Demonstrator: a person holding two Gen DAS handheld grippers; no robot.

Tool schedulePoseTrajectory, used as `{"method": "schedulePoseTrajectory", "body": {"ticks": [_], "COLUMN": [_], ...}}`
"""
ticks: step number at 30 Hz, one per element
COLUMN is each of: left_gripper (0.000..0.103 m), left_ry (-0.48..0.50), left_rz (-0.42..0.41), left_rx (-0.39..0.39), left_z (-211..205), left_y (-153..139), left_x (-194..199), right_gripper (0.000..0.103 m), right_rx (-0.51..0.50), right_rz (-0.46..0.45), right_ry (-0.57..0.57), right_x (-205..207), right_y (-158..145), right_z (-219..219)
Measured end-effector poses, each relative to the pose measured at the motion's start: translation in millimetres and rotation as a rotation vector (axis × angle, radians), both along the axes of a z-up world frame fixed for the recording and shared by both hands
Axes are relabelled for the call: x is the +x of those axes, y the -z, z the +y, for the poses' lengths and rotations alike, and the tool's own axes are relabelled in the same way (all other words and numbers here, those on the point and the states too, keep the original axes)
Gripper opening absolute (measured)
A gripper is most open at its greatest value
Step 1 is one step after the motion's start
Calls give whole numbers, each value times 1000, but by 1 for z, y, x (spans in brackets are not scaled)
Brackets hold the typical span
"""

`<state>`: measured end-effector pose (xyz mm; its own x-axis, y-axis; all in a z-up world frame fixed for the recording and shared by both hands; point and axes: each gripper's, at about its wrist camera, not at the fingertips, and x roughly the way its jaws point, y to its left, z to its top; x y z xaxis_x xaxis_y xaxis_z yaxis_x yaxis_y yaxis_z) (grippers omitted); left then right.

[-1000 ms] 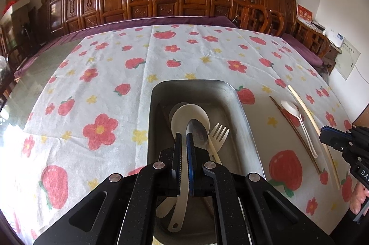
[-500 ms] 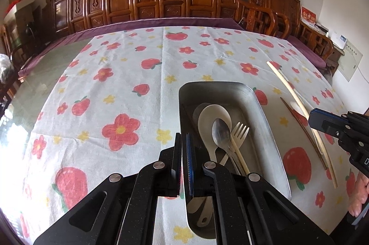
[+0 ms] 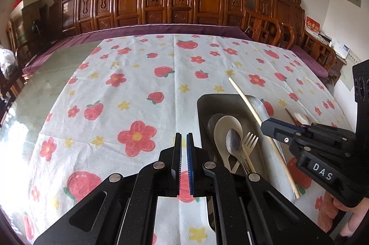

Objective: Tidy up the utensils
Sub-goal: 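Lower the wooden chopstick into the tray and open the right tool, then move the right tool to the pile and grasp a white plastic spoon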

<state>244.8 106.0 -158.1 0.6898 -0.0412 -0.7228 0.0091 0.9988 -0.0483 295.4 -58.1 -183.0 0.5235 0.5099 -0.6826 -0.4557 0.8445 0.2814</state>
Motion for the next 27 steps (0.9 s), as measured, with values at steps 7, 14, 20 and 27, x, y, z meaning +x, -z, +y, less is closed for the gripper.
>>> {"method": "schedulePoseTrajectory", "body": {"ticks": [7,14,20,27], "left_gripper": [3,3,4,63], "left_ry": [-8,-7,-9,-24], "left_rz": [-3,-2,-3,-9], "left_rx": [-5,-3,-3,16], "left_z": [3,2,0,-9], "left_y": [-2,-2,-3,-3], "left_x": [0,0,0,0], "right_gripper": [6,8,8,8], "right_rx": [-4,-2,-35,-114], "right_rz": [33,23,-41,-88], "right_ry": [7,-6,-24,-22], "right_x": [4,3,-3,-5], "right_y": [16,19,5,-3], "right_z": [9,3,-20,-67]}}
